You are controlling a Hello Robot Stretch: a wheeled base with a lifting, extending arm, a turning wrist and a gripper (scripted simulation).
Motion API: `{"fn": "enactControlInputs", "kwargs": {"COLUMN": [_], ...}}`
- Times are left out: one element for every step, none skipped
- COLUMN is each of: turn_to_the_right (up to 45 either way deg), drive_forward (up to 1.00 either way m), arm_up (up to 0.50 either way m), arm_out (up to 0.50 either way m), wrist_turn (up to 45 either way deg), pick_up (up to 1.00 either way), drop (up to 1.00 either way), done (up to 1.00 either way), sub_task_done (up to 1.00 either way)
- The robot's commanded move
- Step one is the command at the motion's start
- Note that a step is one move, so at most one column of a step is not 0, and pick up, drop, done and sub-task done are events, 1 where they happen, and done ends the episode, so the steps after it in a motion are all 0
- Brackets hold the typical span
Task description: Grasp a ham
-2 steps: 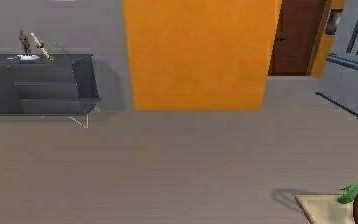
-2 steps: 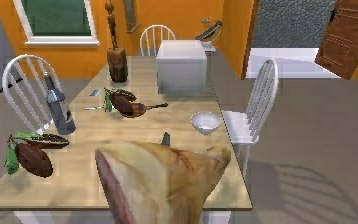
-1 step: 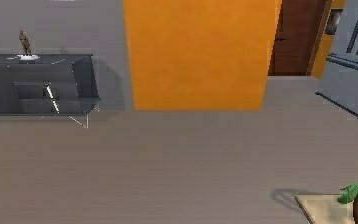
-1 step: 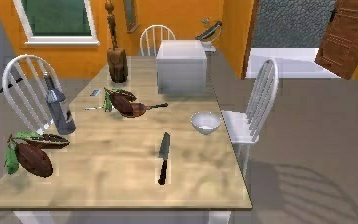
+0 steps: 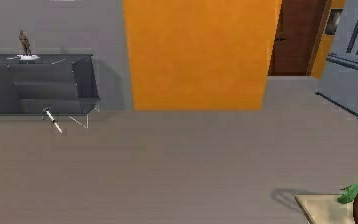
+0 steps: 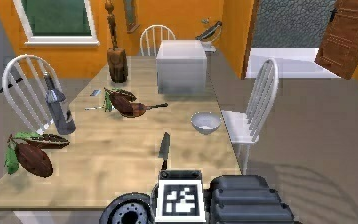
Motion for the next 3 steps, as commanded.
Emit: {"fn": "enactControlInputs", "kwargs": {"turn_to_the_right": [0.0,0.0,0.0], "drive_forward": [0.0,0.0,0.0], "arm_up": [0.0,0.0,0.0], "arm_out": [0.0,0.0,0.0], "wrist_turn": [45.0,45.0,45.0], "pick_up": [0.0,0.0,0.0], "drop": [0.0,0.0,0.0], "done": [0.0,0.0,0.0], "sub_task_done": [0.0,0.0,0.0]}}
